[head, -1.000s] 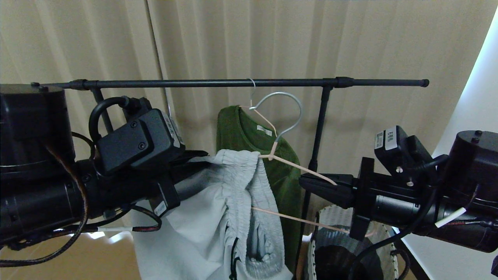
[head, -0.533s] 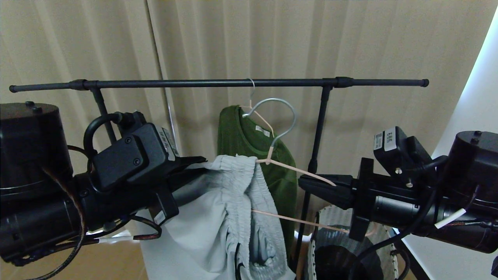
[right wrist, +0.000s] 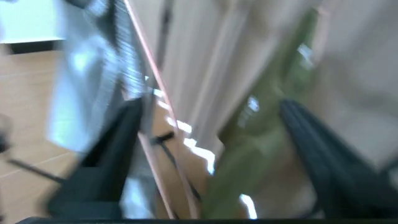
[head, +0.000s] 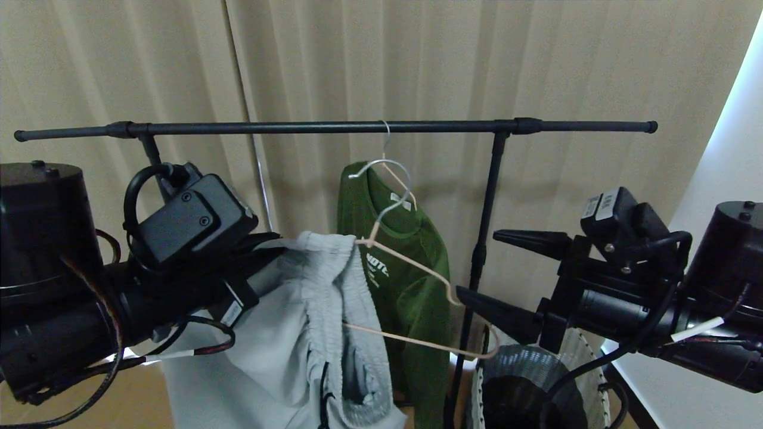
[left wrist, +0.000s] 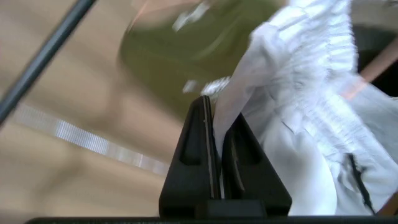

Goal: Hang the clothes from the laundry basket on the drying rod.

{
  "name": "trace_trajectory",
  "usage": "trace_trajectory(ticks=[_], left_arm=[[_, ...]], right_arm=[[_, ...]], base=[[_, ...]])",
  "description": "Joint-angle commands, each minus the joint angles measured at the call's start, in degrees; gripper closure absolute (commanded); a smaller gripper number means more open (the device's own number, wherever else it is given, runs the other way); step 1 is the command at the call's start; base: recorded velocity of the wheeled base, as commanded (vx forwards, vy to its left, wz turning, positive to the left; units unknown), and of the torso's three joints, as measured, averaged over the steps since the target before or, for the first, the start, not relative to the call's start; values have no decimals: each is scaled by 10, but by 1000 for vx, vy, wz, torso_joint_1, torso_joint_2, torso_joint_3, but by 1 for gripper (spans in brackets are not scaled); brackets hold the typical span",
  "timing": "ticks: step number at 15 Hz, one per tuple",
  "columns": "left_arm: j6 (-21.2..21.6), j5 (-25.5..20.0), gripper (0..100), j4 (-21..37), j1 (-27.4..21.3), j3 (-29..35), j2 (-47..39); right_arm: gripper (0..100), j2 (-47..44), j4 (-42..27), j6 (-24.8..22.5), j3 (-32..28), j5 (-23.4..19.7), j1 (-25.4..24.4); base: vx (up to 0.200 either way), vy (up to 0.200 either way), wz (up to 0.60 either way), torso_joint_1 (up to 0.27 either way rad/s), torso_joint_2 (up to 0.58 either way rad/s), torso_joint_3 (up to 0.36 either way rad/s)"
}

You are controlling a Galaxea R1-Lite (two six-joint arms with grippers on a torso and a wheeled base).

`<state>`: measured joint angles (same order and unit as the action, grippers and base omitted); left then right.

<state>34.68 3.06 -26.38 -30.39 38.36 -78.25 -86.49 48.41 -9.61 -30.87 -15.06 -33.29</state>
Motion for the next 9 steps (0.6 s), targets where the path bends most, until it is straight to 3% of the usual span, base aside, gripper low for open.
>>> trace_trajectory(ticks=[1,5,9], left_arm=[[-45,49,100,-1,2,-12,0],[-161,69,100,-23,-39,-7,3],[-181,69,100,-119,-57,-14,-1]], right_arm=[[0,17,17,-3,12,6,6],[0,13,29,-3,53,7,-5],[0,11,30,-1,85,7,-53]], base=[[0,0,0,0,0,0],[0,0,0,0,0,0],[0,0,0,0,0,0]])
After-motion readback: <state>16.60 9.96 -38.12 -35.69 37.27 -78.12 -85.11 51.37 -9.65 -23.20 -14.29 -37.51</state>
